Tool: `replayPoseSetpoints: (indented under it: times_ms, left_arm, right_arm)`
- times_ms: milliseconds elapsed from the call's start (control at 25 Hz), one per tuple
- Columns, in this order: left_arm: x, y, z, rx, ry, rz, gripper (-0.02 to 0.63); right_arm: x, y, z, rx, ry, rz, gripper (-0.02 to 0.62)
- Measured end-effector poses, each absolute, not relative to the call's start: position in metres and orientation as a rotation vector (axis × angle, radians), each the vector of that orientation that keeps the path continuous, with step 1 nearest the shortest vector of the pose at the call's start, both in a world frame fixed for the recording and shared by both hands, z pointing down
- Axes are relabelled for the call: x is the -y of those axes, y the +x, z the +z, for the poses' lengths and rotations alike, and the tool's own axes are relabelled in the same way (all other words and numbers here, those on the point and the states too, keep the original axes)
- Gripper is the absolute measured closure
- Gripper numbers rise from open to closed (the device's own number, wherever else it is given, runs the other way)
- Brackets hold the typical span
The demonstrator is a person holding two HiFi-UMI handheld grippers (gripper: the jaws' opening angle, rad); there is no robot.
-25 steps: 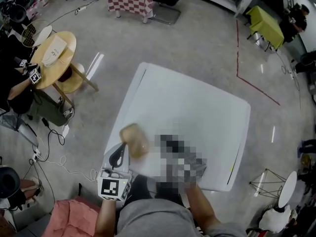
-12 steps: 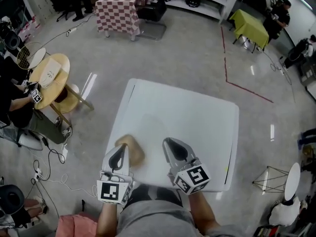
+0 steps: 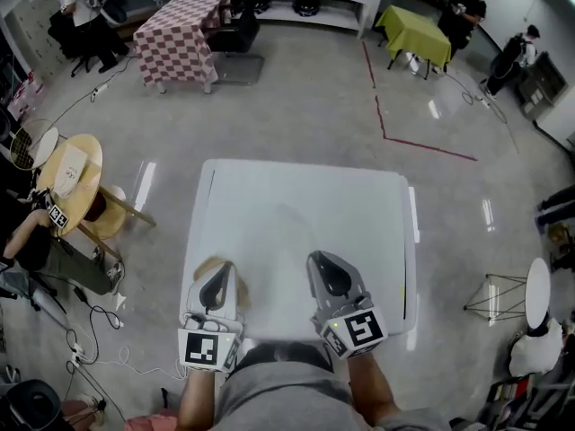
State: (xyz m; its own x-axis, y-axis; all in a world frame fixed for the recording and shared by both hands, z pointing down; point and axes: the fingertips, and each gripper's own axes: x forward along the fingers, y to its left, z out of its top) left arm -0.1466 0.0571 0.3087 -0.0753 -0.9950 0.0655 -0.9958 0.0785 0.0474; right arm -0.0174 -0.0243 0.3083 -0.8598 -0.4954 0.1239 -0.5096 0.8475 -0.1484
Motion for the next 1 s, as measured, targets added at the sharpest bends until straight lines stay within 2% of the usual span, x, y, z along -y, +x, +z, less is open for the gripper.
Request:
replayPoseSetpoints:
  times_ms: [480, 1000]
  left_arm:
    - [-0.041, -0.103, 0.306, 2.132, 2.213, 0.020, 0.595]
    - [-0.036, -0.091, 0.309, 2.100, 2.244, 0.031, 0.594]
  right_arm:
    - [0.028, 0.050, 0.297, 2.909, 1.065, 0.180, 0.558]
    - [0.026, 0.057, 0.300, 2.903, 1.092, 0.212, 0.558]
